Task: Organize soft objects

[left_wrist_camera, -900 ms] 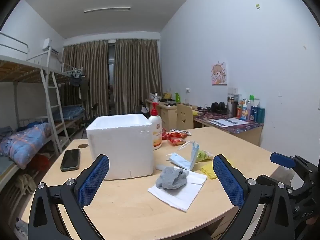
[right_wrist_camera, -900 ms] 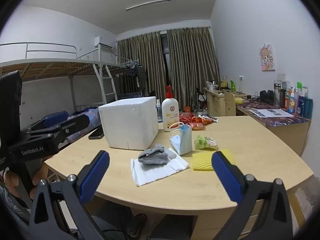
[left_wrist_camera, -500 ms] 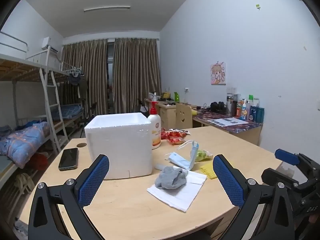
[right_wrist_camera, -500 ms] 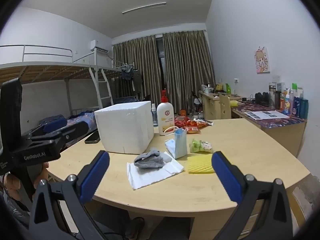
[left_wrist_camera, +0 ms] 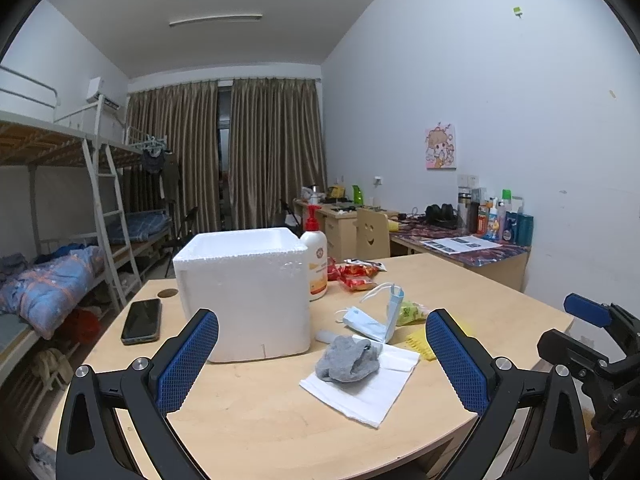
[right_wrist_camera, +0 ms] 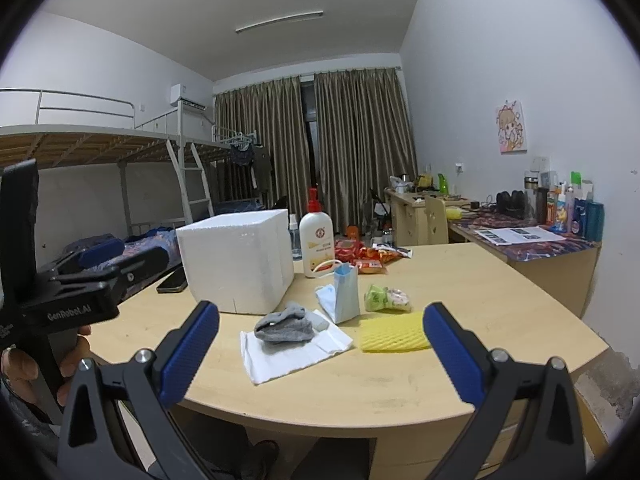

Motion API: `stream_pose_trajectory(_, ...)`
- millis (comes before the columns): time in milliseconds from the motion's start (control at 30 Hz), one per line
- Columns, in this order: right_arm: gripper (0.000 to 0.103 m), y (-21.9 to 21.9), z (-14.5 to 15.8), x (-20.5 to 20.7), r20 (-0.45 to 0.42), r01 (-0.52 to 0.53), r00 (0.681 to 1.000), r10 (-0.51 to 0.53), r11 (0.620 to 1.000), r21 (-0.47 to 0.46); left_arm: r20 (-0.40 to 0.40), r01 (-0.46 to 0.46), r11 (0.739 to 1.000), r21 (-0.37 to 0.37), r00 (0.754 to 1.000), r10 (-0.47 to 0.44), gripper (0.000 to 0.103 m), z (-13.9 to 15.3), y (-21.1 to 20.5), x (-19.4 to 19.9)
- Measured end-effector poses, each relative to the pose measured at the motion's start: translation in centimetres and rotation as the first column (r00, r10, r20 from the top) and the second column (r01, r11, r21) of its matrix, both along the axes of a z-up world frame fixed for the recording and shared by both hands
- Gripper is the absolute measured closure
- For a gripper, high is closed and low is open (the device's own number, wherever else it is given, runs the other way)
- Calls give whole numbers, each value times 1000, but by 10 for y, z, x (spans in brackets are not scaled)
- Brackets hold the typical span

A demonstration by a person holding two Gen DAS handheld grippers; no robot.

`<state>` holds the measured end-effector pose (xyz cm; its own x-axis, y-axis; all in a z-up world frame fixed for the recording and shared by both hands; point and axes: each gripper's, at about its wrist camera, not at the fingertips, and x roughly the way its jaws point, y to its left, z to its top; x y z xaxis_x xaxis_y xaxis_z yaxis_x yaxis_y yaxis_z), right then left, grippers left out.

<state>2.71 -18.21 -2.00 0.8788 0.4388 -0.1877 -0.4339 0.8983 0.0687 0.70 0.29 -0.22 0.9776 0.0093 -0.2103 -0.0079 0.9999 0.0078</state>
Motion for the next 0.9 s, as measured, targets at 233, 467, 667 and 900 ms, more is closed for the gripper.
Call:
stream_pose_trajectory(233,0,2,1,1,-4,-2,1000,2,1000,-7,-2,-11,1000,-10,1000,11,0,1,3,0)
stream_pose_trajectory(467,0,2,2,1,-2,3,1000,-3,1000,-9,-4,-16,1000,-12,1000,16,0,2,5,2)
stream_pose_trajectory(667,0,3,3,2,-4,-2,1000,2,1000,-14,-6,-16,1000,-11,1000,16,0,2,6,2)
stream_pose_trajectory(900,0,3,3,3,-6,6,1000,-6,1000,-14,-6,-15,1000,1,1000,15,0,0,5,2)
